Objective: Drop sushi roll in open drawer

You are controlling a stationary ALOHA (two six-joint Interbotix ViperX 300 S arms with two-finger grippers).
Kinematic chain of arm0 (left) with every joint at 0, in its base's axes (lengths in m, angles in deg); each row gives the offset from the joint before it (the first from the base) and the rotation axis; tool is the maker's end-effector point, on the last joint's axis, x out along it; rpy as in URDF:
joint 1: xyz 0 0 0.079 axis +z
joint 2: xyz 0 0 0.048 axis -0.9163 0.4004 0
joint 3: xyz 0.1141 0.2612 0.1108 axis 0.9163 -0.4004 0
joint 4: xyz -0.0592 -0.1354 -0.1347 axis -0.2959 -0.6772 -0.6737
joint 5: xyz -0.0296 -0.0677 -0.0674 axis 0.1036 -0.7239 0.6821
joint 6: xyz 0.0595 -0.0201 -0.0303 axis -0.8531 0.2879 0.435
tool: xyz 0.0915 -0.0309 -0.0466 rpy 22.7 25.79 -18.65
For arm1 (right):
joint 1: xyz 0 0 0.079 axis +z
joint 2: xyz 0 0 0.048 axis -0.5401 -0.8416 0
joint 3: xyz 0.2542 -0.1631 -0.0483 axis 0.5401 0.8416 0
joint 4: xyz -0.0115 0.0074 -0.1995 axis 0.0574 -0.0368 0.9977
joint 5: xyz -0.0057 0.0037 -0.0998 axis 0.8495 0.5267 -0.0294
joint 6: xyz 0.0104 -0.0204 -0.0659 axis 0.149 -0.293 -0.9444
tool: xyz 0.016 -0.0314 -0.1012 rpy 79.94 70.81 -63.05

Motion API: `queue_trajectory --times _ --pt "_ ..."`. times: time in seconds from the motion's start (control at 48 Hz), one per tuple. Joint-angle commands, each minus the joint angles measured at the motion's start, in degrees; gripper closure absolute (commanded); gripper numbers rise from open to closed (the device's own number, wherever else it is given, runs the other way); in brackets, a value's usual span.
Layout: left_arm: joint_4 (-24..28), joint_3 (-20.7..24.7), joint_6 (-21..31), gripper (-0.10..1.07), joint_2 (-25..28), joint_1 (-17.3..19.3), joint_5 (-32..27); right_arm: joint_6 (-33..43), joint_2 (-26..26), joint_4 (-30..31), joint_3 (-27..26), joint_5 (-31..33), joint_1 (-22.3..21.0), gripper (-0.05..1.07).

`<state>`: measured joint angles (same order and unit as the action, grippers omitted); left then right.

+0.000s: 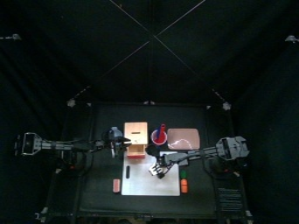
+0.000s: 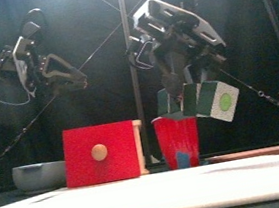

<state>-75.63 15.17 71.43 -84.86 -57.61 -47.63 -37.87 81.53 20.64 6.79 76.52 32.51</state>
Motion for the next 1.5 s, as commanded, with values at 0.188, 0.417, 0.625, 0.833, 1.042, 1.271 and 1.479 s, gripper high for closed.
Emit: queue_trajectory --times 0.188,0.417,0.625,0.833,1.042,1.271,1.479 --pt "-0.4 -0.4 -0.3 0.29 -2.1 1.8 0.5 -13.7 -1.5 -2.1 -11.4 3.5 -6.0 0.32" --pt "-0.4 -3.1 -0.1 0.29 -5.3 6.3 0.5 -21.3 -5.9 -0.3 -18.4 2.7 -8.4 0.32" --pt "-0.8 -4.6 -0.1 0.29 -7.7 7.5 0.2 -27.3 -9.8 -0.3 -23.6 2.8 -9.8 0.32" --pt "-1.9 -5.4 -0.1 0.29 -8.2 7.5 0.1 -31.1 -12.9 -0.4 -29.1 3.1 -10.4 0.32" --pt "-1.9 -5.4 -0.2 0.29 -8.1 7.4 0.1 -34.2 -15.0 1.3 -31.4 4.5 -10.5 0.32" --pt "-2.0 -5.9 -0.2 0.29 -8.2 7.4 0.1 -36.1 -16.1 1.4 -30.4 4.9 -10.1 0.32" --pt "-1.9 -6.1 -0.2 0.29 -8.2 7.5 0.1 -38.7 -16.0 0.8 -29.2 5.6 -10.0 0.32"
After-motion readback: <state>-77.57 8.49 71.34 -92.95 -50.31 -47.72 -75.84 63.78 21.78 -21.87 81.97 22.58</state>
